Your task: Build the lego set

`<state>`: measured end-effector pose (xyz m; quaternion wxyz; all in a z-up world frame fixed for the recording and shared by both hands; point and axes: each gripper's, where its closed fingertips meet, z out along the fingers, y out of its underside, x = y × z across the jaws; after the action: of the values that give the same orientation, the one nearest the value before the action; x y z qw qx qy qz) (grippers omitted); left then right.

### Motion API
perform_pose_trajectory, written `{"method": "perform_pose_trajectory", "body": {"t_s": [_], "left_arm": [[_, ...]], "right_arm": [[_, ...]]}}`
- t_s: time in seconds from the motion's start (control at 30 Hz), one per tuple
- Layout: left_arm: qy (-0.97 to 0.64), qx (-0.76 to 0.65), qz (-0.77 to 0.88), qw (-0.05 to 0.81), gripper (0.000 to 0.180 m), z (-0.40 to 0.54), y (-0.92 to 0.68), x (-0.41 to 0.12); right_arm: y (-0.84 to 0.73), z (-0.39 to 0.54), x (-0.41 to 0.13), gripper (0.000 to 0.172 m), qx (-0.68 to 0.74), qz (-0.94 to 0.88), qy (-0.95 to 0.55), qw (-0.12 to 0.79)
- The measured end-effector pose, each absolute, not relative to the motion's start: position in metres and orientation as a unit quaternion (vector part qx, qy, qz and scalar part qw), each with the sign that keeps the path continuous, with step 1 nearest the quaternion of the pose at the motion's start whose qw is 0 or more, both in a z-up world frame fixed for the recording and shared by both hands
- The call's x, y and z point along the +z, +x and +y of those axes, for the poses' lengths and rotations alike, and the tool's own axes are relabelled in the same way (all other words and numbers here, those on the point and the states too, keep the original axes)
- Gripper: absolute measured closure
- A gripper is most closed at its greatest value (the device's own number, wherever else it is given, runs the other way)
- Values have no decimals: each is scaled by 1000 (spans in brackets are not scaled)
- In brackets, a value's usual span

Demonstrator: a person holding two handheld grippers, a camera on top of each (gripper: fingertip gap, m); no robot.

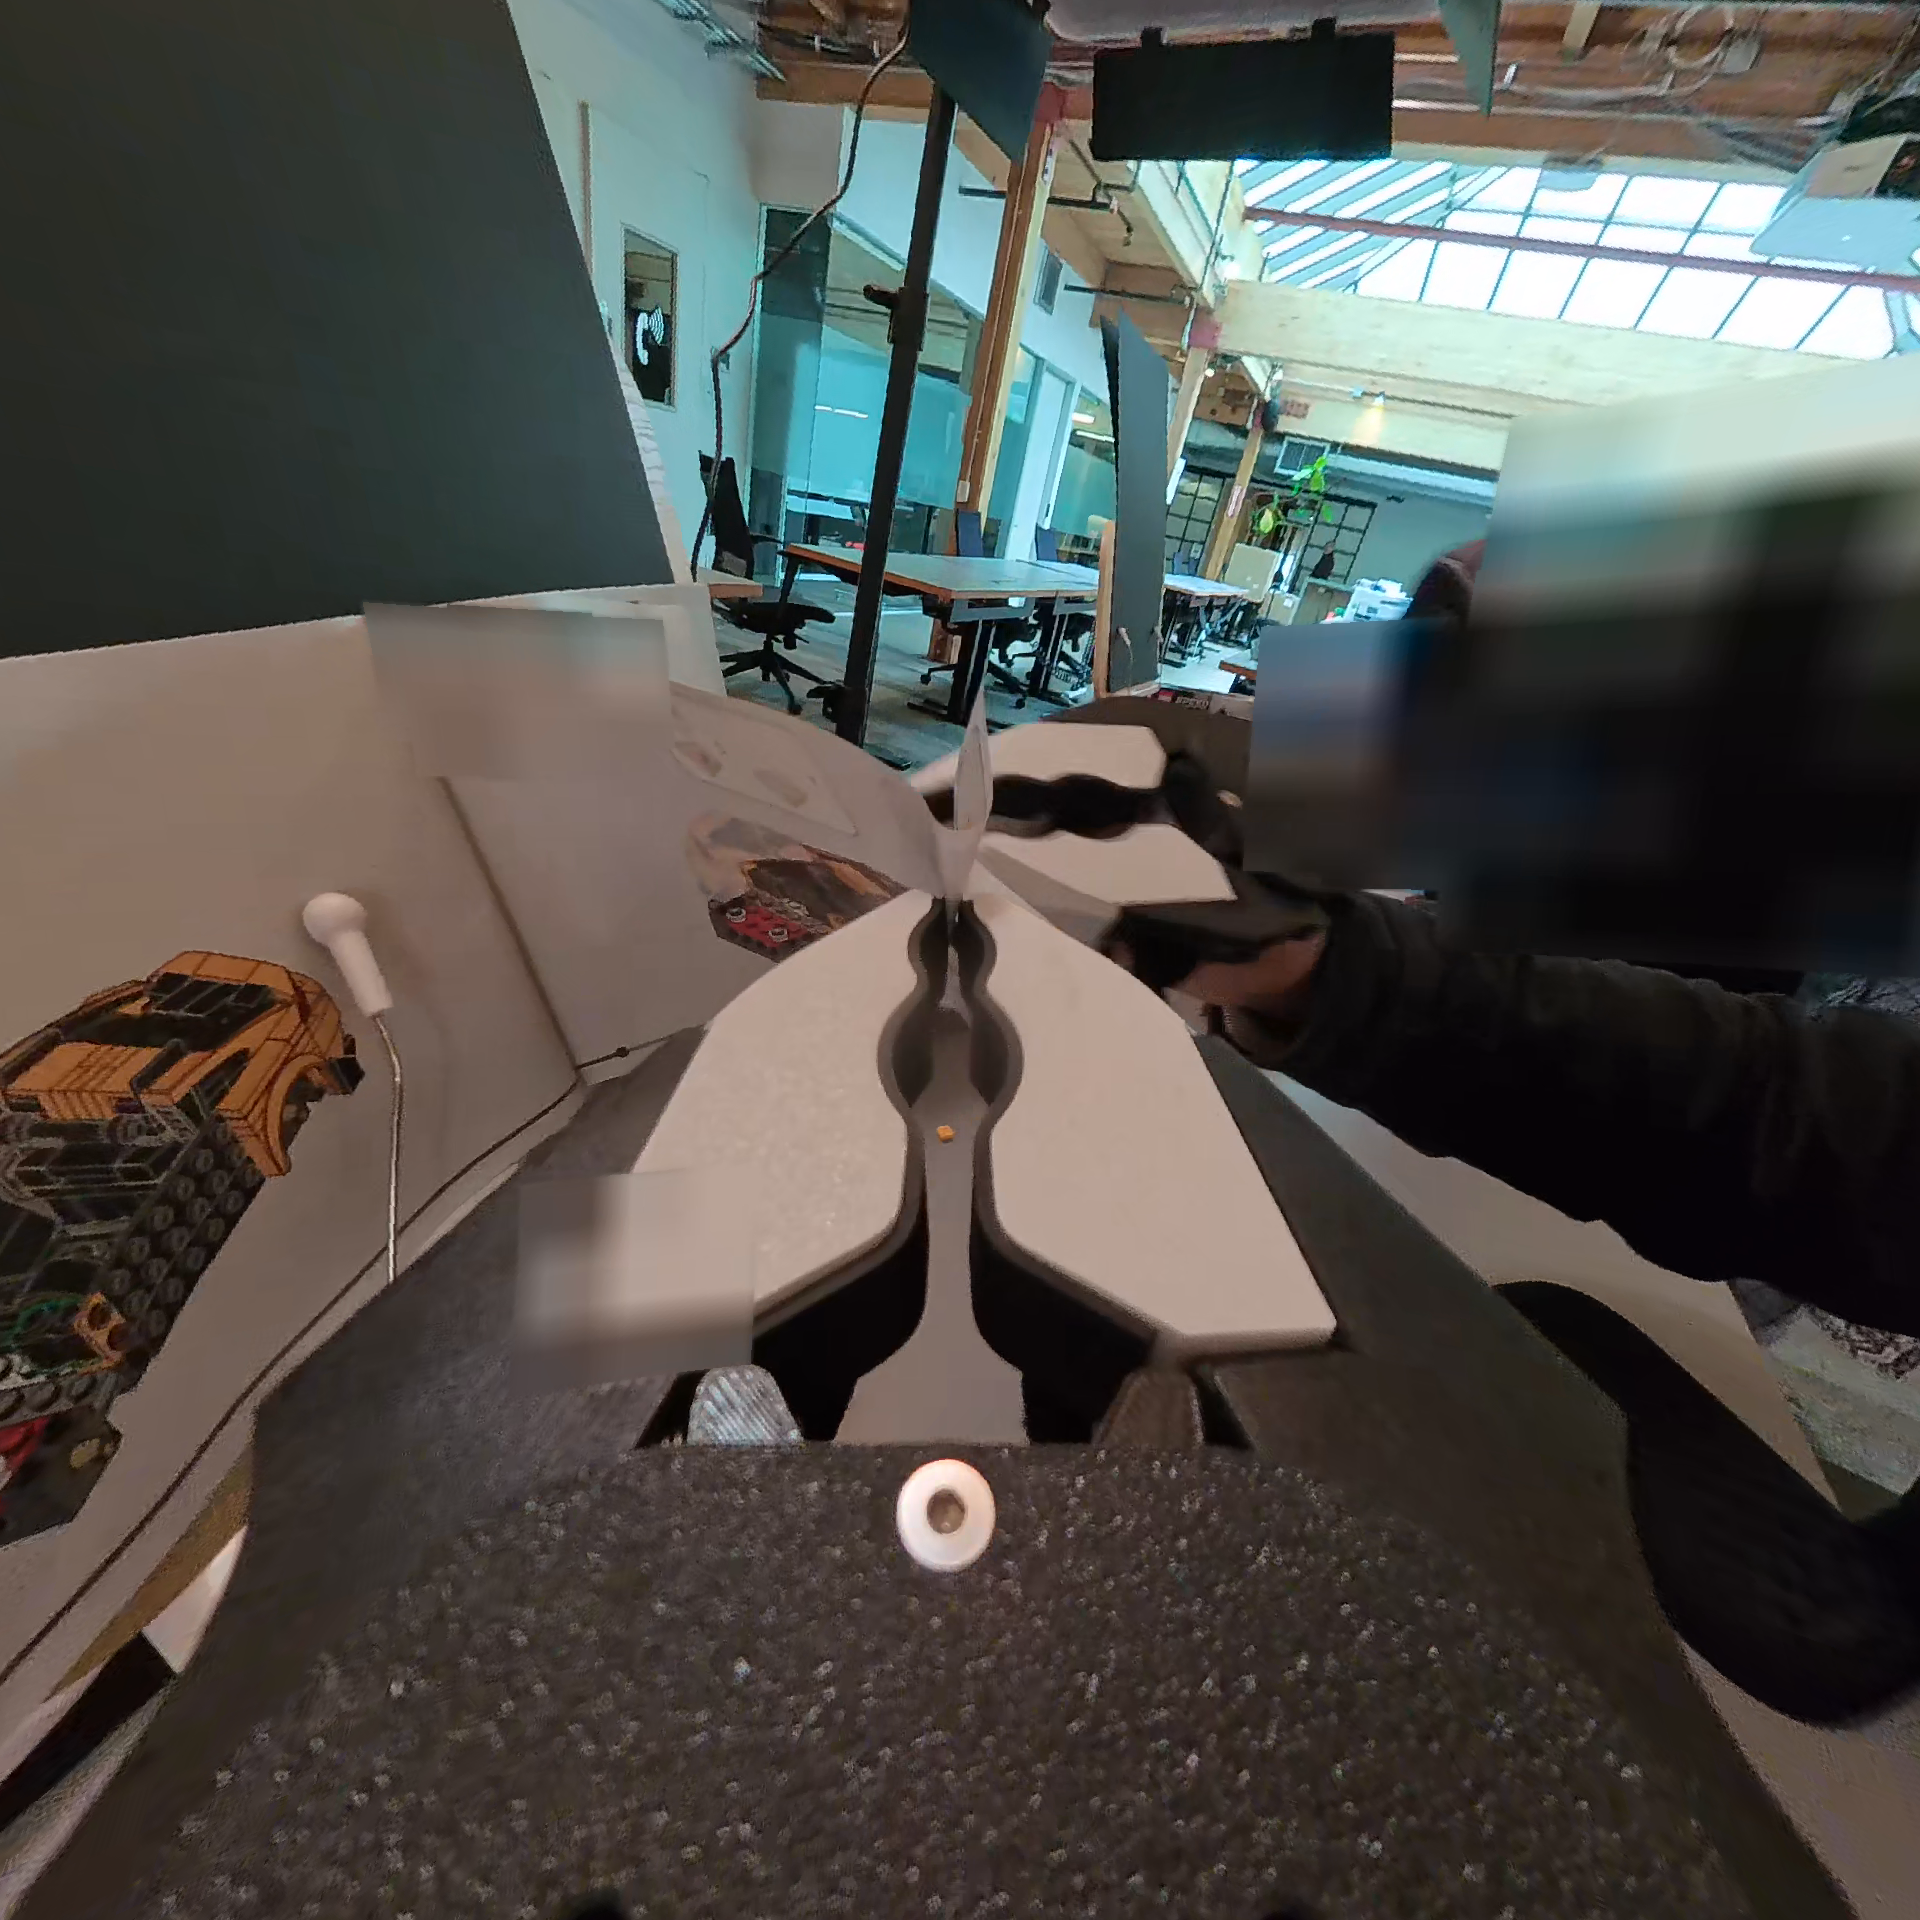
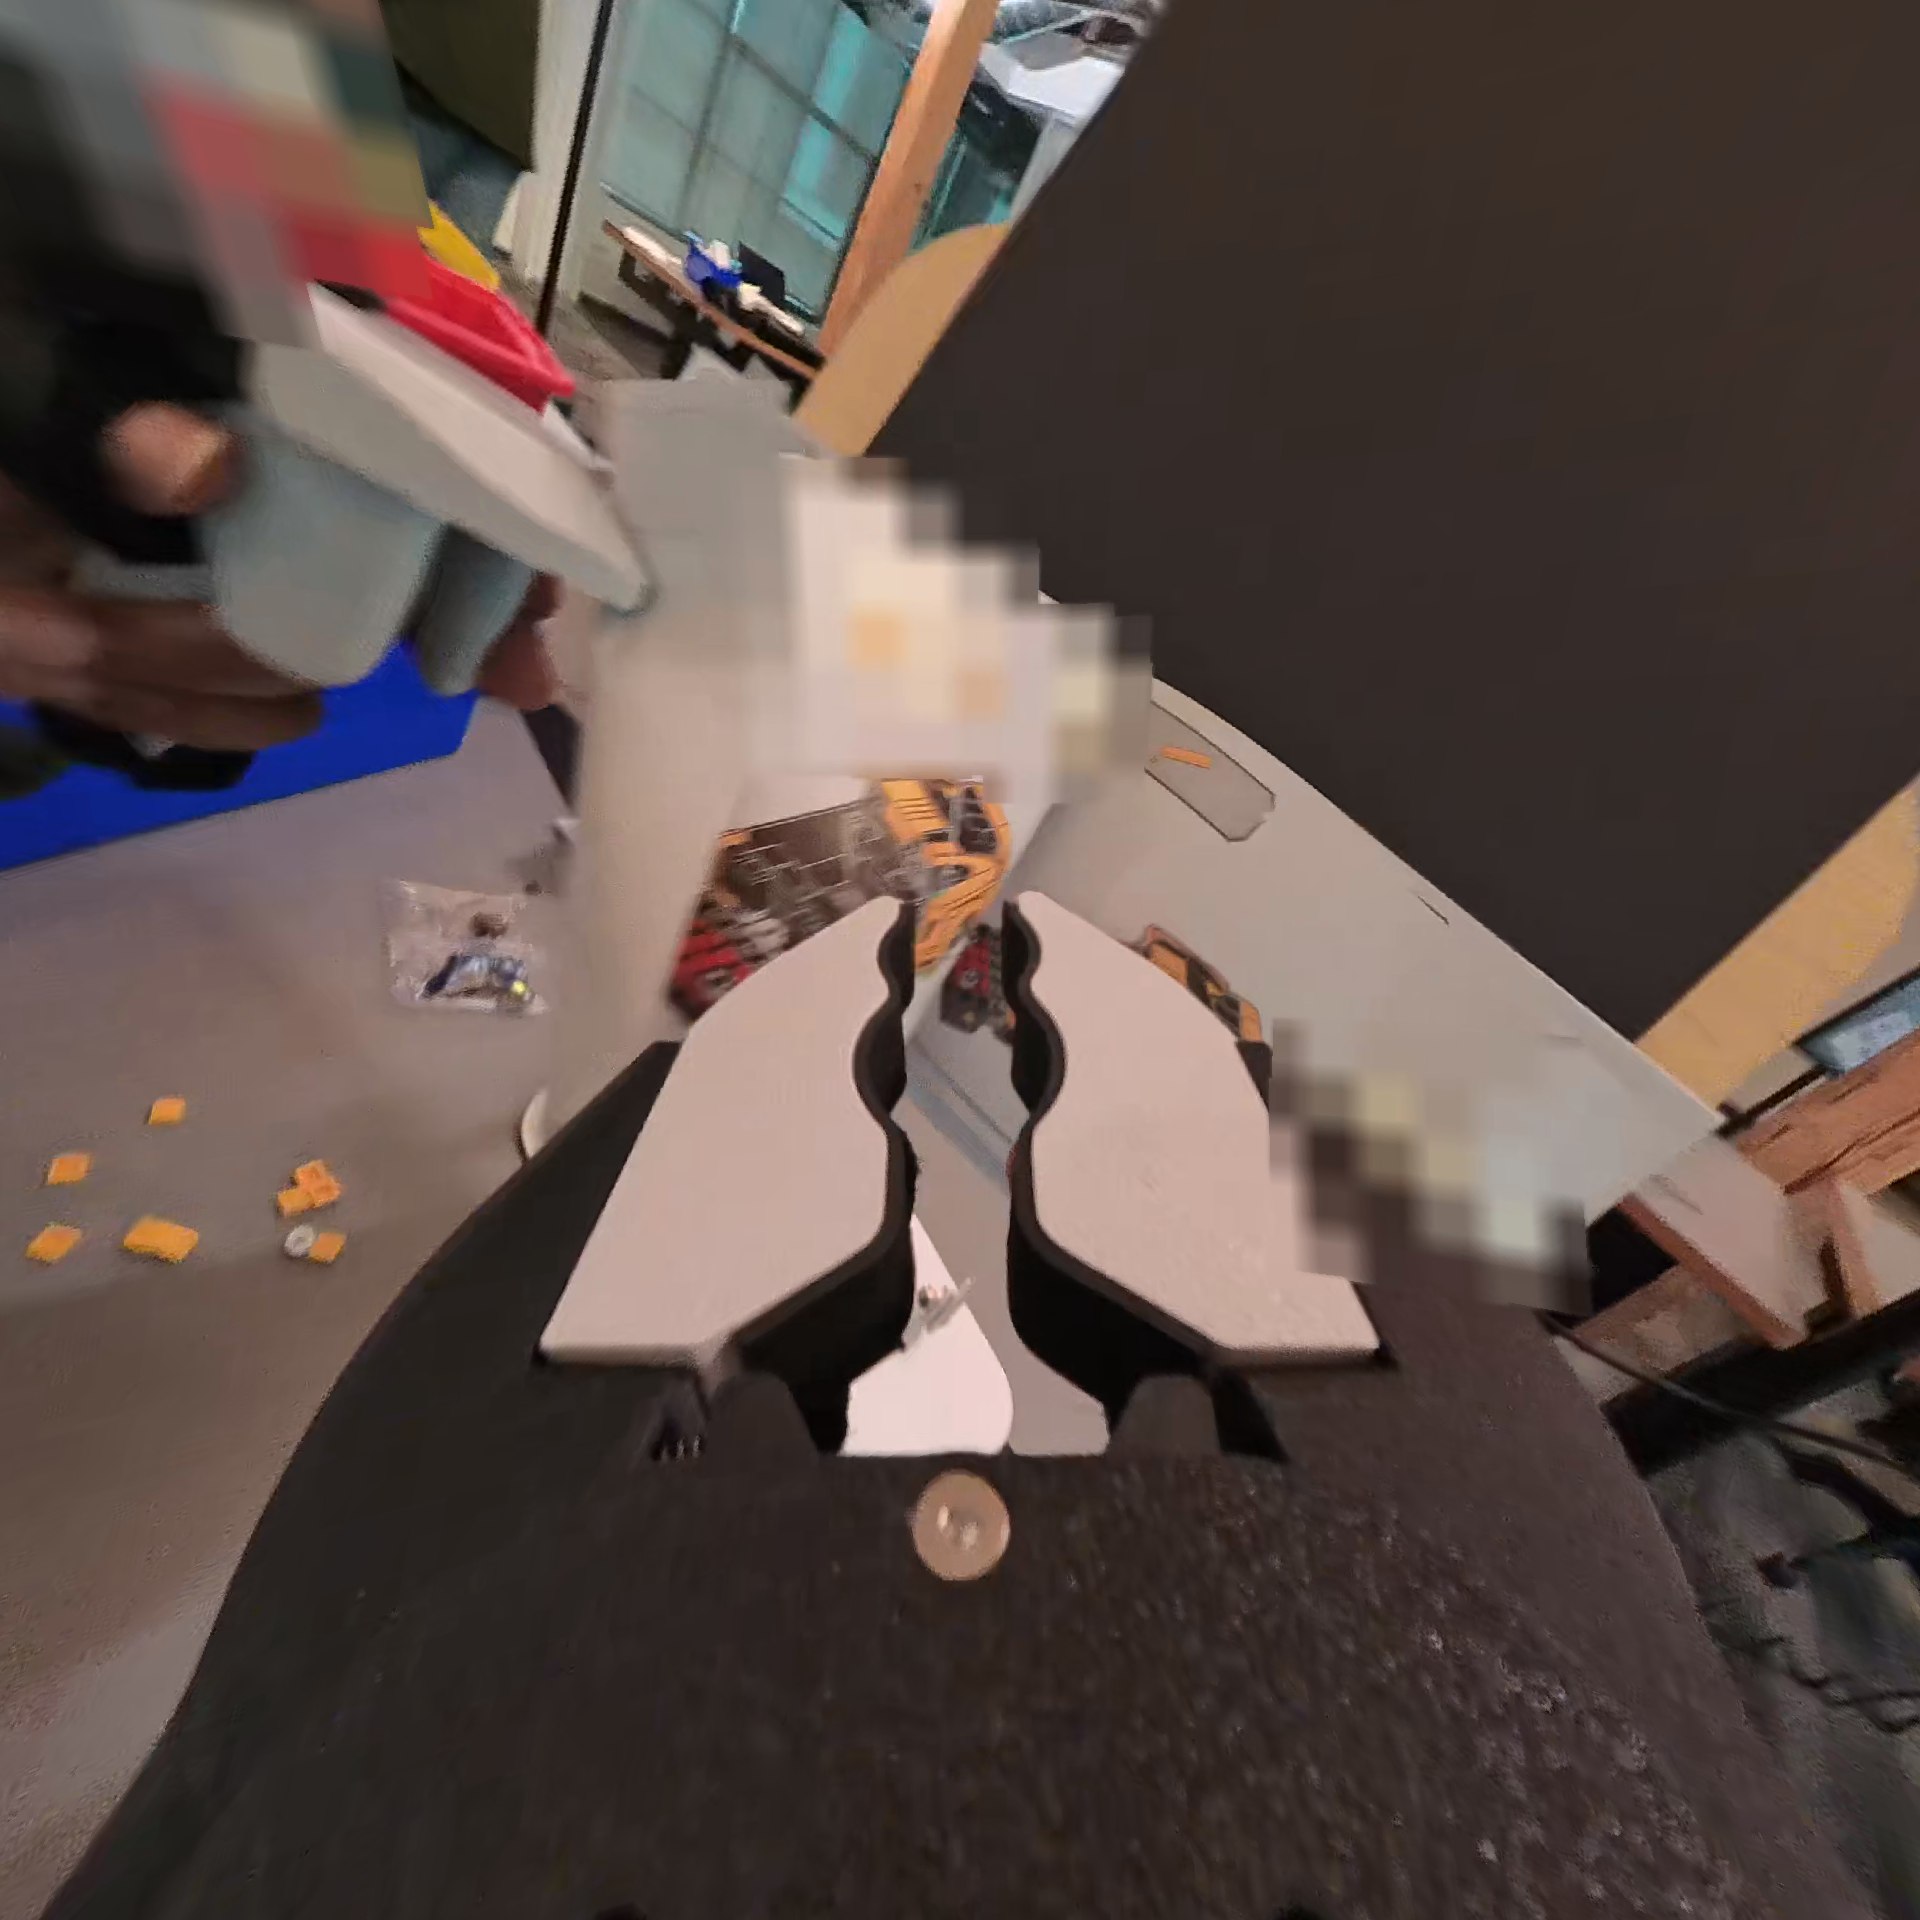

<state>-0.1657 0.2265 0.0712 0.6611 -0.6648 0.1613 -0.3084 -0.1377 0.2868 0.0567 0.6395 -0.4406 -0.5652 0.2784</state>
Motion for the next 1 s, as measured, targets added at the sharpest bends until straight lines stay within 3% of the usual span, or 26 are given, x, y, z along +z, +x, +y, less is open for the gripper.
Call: {"method": "perform_pose_trajectory", "body": {"t_s": [0.13,0.5,0.6,0.7,0.8,0.9,1.0], "left_arm": [[-664,-311,154,662,179,222,-171,70],[-667,-312,145,661,179,216,-186,64],[-666,-312,144,662,179,217,-191,63],[-659,-325,139,664,179,219,-195,67],[-652,-340,139,664,179,221,-193,76],[-655,-327,154,663,179,224,-188,83],[-658,-320,169,660,179,228,-181,87]], "right_arm": [[-156,339,64,157,313,-508,-513,617],[-72,476,30,157,89,-387,-649,649],[-75,443,56,157,164,-392,-596,681],[-114,358,52,157,259,-536,-489,637],[-131,301,27,130,263,-629,-428,594],[-127,272,16,124,217,-648,-369,630],[-132,231,10,124,271,-634,-358,630]]}}
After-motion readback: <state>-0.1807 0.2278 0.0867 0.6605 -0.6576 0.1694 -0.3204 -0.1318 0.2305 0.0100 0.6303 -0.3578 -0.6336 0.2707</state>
